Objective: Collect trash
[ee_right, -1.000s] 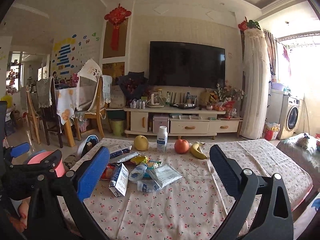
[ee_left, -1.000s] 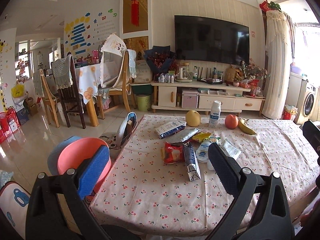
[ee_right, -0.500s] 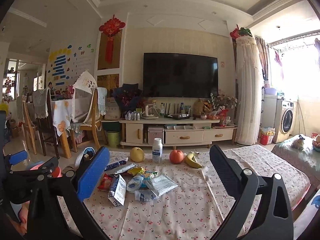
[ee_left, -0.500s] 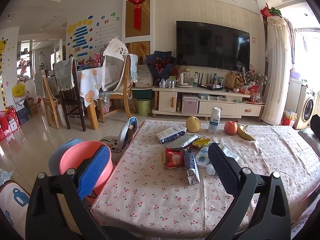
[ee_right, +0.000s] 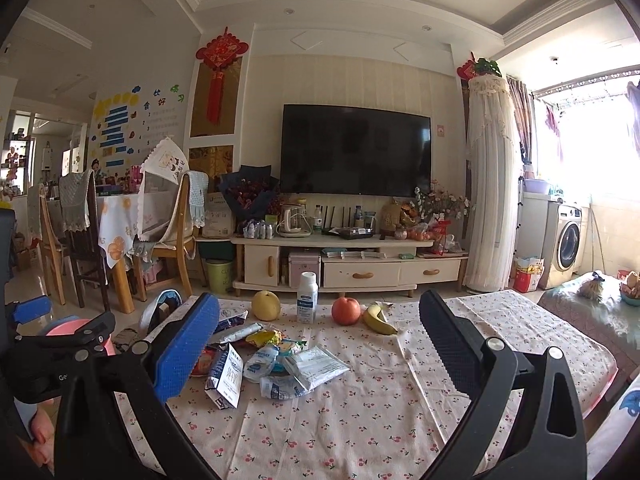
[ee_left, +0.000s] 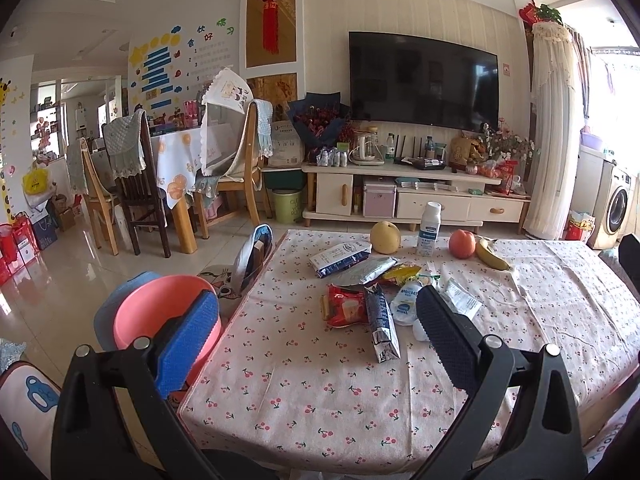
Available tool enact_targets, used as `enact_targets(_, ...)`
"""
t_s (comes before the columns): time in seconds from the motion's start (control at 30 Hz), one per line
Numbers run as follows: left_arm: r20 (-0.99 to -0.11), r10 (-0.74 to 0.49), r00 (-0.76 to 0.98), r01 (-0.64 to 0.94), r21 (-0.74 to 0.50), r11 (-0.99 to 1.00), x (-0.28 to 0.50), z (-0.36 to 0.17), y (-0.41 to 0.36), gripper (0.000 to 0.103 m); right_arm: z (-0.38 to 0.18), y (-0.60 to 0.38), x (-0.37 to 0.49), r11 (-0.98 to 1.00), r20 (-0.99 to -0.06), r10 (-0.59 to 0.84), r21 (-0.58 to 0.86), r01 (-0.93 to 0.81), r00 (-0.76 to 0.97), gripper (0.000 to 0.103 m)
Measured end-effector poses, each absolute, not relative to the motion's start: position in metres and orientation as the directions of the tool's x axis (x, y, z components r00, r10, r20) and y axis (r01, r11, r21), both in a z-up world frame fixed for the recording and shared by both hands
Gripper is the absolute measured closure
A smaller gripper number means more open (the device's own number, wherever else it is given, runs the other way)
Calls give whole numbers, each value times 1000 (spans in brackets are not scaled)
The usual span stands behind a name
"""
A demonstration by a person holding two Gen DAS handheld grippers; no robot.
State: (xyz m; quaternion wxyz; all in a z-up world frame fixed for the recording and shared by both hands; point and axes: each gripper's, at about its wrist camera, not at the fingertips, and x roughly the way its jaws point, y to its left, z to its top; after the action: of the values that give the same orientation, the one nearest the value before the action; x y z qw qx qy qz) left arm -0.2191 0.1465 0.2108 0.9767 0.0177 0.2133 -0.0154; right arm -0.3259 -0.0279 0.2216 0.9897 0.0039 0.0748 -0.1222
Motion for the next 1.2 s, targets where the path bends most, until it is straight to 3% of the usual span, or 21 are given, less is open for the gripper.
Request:
enact_targets(0.27,-456,-34,889,50,24,998,-203,187,142,3,183,-42,-299,970,-247,-233,4,241,941,5)
enact_targets(0.53,-511,-246,824,199,-145,969,-166,132,167,3,119,-76,-250,977,-472,-155,59,206,868,5)
enact_targets(0.63,-535,-298,790,213,-216,953,-151,115,174,3,103,-89,-233,973,-529,-80,142,182,845,5)
enact_targets(0.8,-544,-360,758,257,-258,931,-128,100,161,3,82,-115,-209,929,-560,78,341,144,825,5)
enact_targets(1.03,-579,-388,717,313,-230,921,-96,82,122,4,65,-144,-166,855,-570,191,497,150,799,5)
enact_targets(1.1,-591,-394,704,325,-225,919,-85,76,112,5,60,-154,-152,826,-569,217,540,162,793,8)
enact_targets(1.17,-600,-397,694,334,-220,917,-76,71,105,5,54,-163,-137,791,-568,259,589,166,781,21)
enact_targets(1.2,-607,-398,687,335,-221,916,-69,68,102,6,49,-167,-129,772,-566,278,613,170,776,22)
